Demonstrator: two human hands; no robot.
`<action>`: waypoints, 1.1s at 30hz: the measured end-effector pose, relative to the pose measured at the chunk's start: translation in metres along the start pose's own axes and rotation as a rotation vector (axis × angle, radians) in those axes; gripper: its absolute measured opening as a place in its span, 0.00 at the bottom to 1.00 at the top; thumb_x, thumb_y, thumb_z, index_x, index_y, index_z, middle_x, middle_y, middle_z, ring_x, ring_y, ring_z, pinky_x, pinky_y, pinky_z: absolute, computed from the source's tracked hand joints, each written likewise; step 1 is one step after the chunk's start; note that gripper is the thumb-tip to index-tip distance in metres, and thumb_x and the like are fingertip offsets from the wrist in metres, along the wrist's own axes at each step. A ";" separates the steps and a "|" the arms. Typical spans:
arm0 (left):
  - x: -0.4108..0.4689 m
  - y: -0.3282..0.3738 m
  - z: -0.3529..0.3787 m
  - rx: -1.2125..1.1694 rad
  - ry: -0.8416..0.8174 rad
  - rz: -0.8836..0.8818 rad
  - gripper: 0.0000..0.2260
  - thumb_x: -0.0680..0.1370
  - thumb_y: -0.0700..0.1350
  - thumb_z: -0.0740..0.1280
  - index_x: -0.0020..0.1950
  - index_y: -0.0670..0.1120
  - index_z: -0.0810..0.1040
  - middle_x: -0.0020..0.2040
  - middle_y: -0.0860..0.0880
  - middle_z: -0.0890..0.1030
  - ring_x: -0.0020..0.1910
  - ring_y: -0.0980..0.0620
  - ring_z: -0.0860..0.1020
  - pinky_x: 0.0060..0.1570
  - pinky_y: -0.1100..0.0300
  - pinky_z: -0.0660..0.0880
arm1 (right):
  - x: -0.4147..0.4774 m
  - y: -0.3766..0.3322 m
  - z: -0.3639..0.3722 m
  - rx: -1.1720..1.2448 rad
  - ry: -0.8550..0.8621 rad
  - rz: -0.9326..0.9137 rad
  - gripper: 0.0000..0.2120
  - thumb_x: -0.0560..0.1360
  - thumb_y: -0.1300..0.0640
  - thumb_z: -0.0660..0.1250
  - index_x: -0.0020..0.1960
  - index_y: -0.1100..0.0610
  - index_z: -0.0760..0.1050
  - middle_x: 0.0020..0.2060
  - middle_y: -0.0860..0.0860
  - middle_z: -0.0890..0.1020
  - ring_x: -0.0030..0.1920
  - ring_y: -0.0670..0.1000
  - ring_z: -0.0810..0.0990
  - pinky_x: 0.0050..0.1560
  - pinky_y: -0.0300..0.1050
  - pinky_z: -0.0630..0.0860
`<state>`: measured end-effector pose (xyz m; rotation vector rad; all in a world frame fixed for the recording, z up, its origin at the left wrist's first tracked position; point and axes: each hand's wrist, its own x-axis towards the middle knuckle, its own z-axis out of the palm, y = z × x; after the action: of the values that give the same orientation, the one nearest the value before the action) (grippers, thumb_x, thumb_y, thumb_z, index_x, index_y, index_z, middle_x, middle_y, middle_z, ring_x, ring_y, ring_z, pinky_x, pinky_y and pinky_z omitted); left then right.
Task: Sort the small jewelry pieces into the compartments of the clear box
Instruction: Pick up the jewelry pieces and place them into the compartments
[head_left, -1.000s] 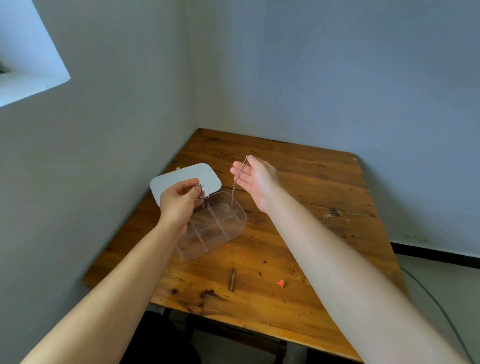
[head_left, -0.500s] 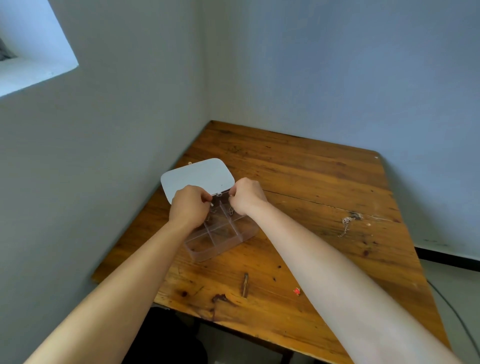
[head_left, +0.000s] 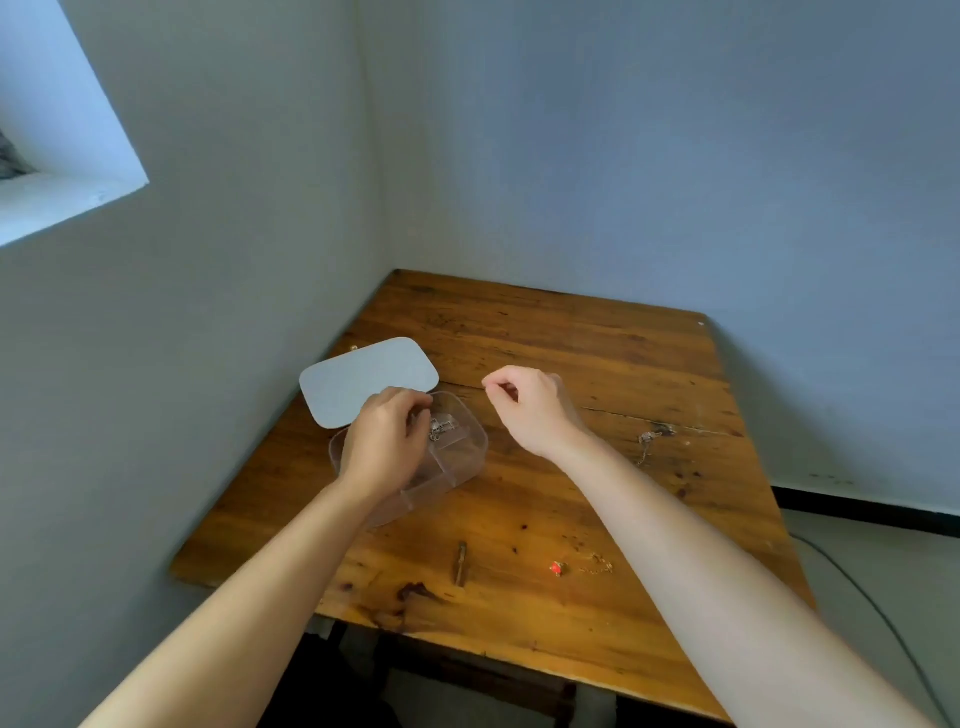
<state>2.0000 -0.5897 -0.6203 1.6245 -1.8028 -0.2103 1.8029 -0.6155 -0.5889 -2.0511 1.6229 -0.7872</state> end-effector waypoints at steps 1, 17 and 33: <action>-0.007 0.009 0.005 -0.025 0.005 0.028 0.10 0.79 0.44 0.67 0.59 0.47 0.81 0.56 0.49 0.82 0.54 0.51 0.77 0.47 0.60 0.75 | -0.010 0.010 -0.006 -0.019 0.018 0.000 0.12 0.83 0.54 0.63 0.62 0.52 0.81 0.60 0.49 0.83 0.58 0.48 0.80 0.51 0.37 0.73; -0.130 0.094 0.092 0.192 -0.274 0.148 0.21 0.79 0.64 0.56 0.56 0.50 0.79 0.49 0.52 0.75 0.46 0.52 0.76 0.41 0.59 0.77 | -0.183 0.148 -0.038 -0.125 0.205 0.421 0.18 0.81 0.48 0.63 0.68 0.55 0.76 0.58 0.52 0.74 0.55 0.52 0.78 0.51 0.43 0.73; -0.128 0.123 0.116 0.085 -0.391 0.293 0.09 0.81 0.43 0.64 0.55 0.44 0.84 0.47 0.47 0.77 0.43 0.48 0.79 0.43 0.56 0.79 | -0.190 0.167 -0.044 -0.169 0.008 0.202 0.14 0.79 0.46 0.68 0.64 0.43 0.80 0.47 0.44 0.73 0.46 0.44 0.74 0.44 0.37 0.70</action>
<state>1.8302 -0.4834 -0.6885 1.4221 -2.3494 -0.3395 1.6190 -0.4696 -0.6941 -1.9541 1.9230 -0.6072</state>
